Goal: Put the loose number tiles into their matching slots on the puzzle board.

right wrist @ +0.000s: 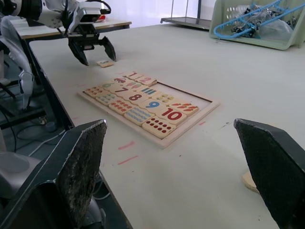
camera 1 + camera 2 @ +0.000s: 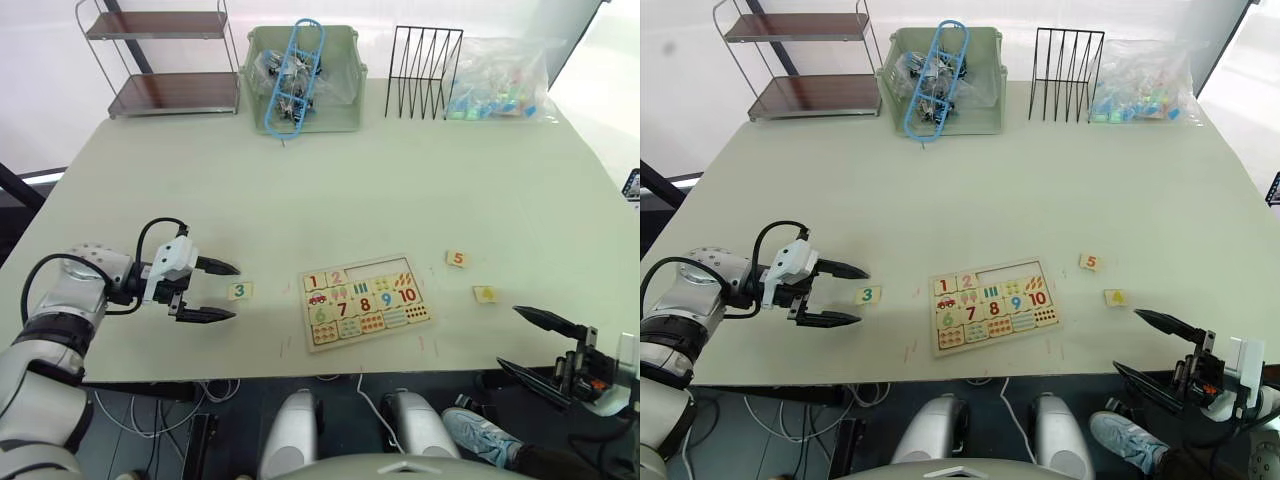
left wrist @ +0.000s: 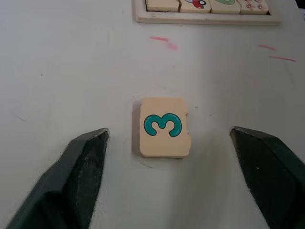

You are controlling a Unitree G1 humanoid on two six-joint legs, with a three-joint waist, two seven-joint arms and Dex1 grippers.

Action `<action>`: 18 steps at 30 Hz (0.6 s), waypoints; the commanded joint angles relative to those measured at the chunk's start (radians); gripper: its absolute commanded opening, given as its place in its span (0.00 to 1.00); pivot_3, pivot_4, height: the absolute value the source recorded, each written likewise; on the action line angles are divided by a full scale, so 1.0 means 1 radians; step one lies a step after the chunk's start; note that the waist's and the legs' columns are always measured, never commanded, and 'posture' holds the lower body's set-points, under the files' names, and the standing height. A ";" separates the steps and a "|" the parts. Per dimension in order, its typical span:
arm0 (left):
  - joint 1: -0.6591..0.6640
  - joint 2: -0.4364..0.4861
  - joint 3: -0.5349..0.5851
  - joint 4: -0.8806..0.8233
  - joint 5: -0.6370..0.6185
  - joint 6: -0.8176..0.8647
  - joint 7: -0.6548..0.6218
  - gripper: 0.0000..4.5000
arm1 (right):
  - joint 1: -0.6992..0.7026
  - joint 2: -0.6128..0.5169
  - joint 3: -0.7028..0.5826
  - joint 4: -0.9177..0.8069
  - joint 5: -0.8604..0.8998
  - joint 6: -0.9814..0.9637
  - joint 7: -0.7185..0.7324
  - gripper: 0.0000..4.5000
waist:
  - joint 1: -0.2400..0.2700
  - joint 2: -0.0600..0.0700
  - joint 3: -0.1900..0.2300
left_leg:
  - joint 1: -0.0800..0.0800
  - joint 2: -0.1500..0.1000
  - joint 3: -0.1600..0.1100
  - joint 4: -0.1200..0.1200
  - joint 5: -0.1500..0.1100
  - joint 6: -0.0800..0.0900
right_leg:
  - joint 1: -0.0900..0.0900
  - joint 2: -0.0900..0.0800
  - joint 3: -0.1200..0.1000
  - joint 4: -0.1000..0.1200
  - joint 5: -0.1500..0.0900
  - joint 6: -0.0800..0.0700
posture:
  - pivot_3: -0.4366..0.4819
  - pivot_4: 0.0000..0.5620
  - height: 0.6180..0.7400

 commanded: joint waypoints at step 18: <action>-0.011 0.032 0.037 -0.085 -0.019 0.025 -0.035 0.20 | -0.010 -0.006 -0.009 -0.007 0.010 -0.011 0.011 1.00 | 0.000 0.000 0.000 | 0.000 0.000 0.000 0.000 0.000 0.000 | 0.000 0.000 0.000 0.000 0.000 0.001 | 0.48 0.27 1.00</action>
